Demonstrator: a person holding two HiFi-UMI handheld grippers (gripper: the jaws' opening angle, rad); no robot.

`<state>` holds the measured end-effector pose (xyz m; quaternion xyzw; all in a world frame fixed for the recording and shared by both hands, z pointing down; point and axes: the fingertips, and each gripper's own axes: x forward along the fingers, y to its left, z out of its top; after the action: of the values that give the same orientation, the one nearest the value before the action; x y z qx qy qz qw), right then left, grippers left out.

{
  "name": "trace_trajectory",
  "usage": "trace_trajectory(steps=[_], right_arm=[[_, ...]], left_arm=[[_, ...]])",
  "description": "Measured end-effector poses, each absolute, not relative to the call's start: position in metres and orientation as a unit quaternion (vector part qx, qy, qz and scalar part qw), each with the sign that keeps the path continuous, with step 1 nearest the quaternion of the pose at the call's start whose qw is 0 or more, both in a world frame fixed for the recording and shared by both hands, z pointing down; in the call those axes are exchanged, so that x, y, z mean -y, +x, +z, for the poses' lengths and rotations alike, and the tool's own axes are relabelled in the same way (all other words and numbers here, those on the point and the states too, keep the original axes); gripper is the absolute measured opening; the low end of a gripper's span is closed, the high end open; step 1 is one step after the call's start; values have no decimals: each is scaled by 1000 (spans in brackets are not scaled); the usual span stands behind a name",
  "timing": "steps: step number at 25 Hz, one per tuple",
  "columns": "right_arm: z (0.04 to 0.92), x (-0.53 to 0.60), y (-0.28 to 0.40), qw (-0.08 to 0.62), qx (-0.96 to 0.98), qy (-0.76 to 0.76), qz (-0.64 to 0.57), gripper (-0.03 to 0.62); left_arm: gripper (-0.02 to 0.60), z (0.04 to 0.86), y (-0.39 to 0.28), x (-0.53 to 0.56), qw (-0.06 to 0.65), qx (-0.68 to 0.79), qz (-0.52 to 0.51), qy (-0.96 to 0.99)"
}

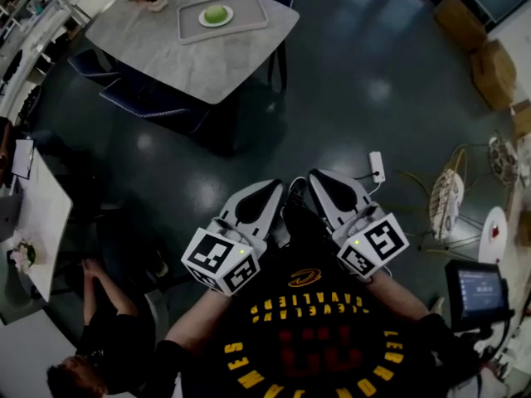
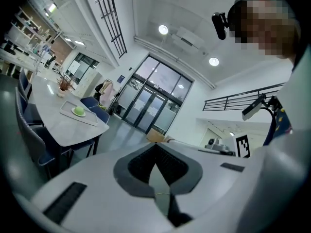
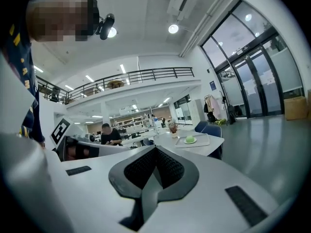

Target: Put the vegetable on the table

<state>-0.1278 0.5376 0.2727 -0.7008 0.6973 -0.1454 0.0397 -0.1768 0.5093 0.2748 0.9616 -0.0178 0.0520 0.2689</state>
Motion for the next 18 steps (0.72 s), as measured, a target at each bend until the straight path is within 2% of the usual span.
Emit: trace_trajectory(steps=[8, 18], right_arm=[[291, -482, -93, 56, -729, -661, -169, 5], [287, -404, 26, 83, -742, -637, -189, 5]], left_arm=[[0, 284, -141, -457, 275, 60, 57, 958], [0, 271, -37, -387, 252, 107, 58, 960]])
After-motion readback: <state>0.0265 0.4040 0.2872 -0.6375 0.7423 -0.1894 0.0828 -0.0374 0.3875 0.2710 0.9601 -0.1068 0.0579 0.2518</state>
